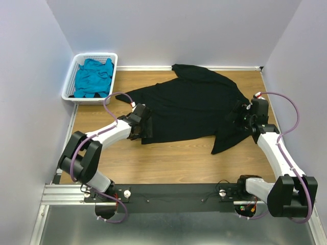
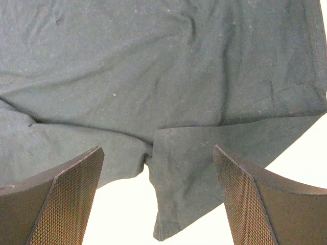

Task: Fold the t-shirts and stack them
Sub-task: Flatten the tshirt out

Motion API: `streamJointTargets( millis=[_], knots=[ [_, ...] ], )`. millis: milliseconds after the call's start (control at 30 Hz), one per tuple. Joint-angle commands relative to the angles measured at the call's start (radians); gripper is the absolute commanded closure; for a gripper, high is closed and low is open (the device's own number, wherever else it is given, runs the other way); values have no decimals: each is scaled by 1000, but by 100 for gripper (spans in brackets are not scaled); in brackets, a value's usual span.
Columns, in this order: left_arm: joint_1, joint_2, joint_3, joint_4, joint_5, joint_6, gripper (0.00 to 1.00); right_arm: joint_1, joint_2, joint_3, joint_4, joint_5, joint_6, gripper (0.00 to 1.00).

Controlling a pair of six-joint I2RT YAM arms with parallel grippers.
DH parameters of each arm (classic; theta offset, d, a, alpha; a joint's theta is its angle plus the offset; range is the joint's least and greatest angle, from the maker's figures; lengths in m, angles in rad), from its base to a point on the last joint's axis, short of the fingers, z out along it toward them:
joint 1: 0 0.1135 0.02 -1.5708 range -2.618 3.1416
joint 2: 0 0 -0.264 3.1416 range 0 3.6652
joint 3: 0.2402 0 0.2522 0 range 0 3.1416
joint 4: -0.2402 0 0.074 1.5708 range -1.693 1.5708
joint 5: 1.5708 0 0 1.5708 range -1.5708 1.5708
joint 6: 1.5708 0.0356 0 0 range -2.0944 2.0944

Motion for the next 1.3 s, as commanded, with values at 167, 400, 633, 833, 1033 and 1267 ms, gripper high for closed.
streamJointTargets(
  millis=[167,400,633,833,1033,1267],
  knots=[
    [-37,88,39,24,-43,3,19,3,-39,-22,-15,16,-4,5],
    [-65,134,16,12,-46,-6,24,3,-47,-31,-15,23,-2,5],
    [-78,145,-4,-2,-40,-17,49,3,-58,-34,-15,27,4,5],
    [-79,108,-15,-5,-31,-16,90,3,-55,-34,-17,32,10,5],
    [-79,-16,9,-31,-56,-3,100,3,-33,-19,-107,122,19,5],
    [-75,-125,63,-2,-65,73,100,3,57,14,-209,173,14,20]
  ],
)
